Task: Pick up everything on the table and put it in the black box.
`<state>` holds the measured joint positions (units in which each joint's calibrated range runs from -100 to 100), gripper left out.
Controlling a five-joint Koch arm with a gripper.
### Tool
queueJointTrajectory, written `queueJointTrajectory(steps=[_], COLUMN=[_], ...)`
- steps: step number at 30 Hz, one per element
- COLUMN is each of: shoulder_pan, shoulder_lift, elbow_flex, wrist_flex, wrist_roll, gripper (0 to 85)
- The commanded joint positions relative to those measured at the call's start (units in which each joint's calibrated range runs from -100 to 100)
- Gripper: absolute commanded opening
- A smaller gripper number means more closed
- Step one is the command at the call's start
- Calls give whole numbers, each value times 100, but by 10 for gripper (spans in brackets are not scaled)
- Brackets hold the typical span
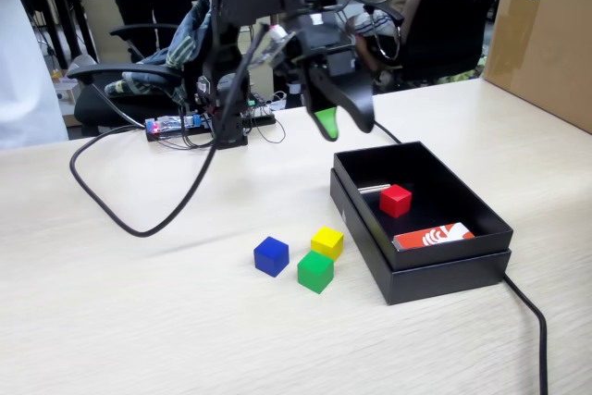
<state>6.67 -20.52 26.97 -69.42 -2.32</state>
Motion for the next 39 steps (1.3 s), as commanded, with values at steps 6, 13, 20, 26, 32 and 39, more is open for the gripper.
queueJointTrajectory(steps=[6,13,20,26,32,39], shoulder_pan=[-747,-840,-825,-825,-864,-879], shoulder_lift=[692,2276,3354,4008,4375,2941], elbow_flex=[95,494,1138,1509,1700,1138], wrist_flex=[34,216,216,207,207,207], wrist_roll=[-571,-567,-527,-488,-322,-269], gripper=[488,475,471,422,169,116])
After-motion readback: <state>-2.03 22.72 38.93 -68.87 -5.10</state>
